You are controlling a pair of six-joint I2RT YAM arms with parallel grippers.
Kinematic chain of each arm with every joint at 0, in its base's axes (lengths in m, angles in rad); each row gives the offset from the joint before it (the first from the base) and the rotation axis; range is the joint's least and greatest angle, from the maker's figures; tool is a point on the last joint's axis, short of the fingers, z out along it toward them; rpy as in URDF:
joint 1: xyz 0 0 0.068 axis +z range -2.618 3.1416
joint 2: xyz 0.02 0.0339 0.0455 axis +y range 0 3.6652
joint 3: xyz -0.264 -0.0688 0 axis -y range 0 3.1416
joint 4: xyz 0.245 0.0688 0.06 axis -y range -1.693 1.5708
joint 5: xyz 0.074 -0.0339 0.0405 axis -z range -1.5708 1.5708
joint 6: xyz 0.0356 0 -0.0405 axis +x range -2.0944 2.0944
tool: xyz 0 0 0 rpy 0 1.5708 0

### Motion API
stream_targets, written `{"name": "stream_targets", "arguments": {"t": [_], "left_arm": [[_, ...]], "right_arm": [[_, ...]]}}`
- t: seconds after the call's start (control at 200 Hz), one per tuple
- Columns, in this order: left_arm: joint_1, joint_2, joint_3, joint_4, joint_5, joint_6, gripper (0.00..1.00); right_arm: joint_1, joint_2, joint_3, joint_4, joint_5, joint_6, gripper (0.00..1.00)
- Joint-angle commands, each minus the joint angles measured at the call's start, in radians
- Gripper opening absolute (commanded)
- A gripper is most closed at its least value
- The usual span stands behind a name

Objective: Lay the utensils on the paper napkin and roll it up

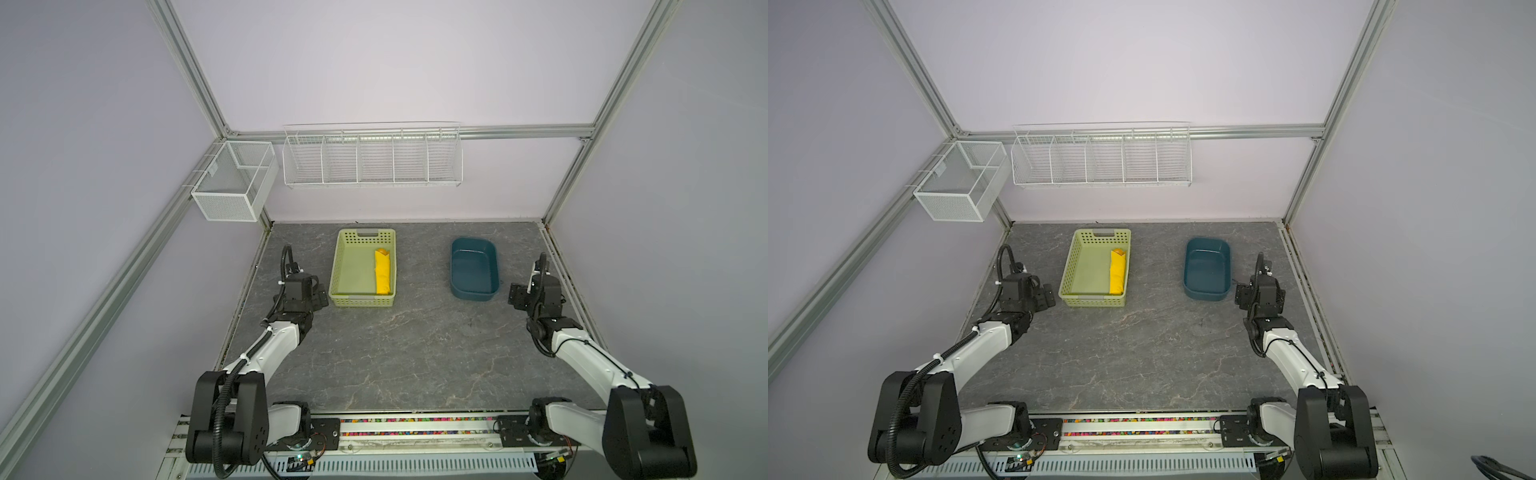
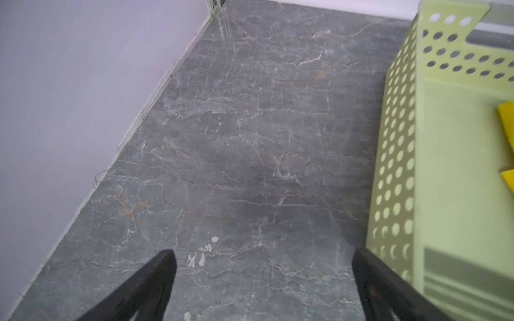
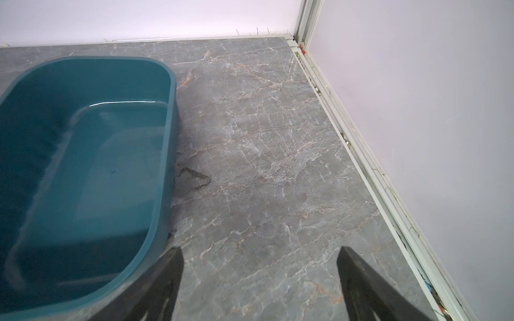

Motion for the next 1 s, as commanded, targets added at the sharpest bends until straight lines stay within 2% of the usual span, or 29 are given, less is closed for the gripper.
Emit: {"name": "stream_targets", "arguments": {"t": [0.0,0.2,0.275,0.34,0.5,0.54,0.65,0.745,0.85,0.995], "left_arm": [[0.014,-0.003,-0.093,0.319,-0.029,0.08,1.0],[0.024,0.036,-0.179,0.6,0.082,0.16,0.99],[0.037,0.068,-0.188,0.684,0.123,0.151,1.0],[0.06,0.119,-0.198,0.758,0.214,0.146,1.0],[0.069,0.253,-0.211,0.916,0.269,0.163,0.99],[0.069,0.265,-0.206,0.911,0.276,0.168,1.0],[0.069,0.264,-0.172,0.84,0.275,0.163,1.0],[0.07,0.272,-0.177,0.864,0.267,0.165,0.99],[0.069,0.276,-0.158,0.836,0.208,0.143,0.99],[0.07,0.275,-0.157,0.833,0.204,0.143,0.99]], "right_arm": [[-0.007,0.081,-0.057,0.313,0.01,-0.041,0.89],[-0.016,0.19,-0.115,0.523,-0.061,-0.081,0.89],[-0.019,0.217,-0.132,0.572,-0.091,-0.09,0.89],[-0.02,0.253,-0.143,0.626,-0.109,-0.097,0.89],[-0.021,0.321,-0.161,0.719,-0.141,-0.11,0.89],[-0.025,0.304,-0.146,0.664,-0.151,-0.103,0.89],[-0.028,0.311,-0.151,0.688,-0.151,-0.106,0.89],[-0.027,0.312,-0.152,0.69,-0.153,-0.106,0.89],[-0.027,0.309,-0.15,0.681,-0.154,-0.106,0.89],[-0.028,0.309,-0.151,0.684,-0.153,-0.107,0.89]]}}
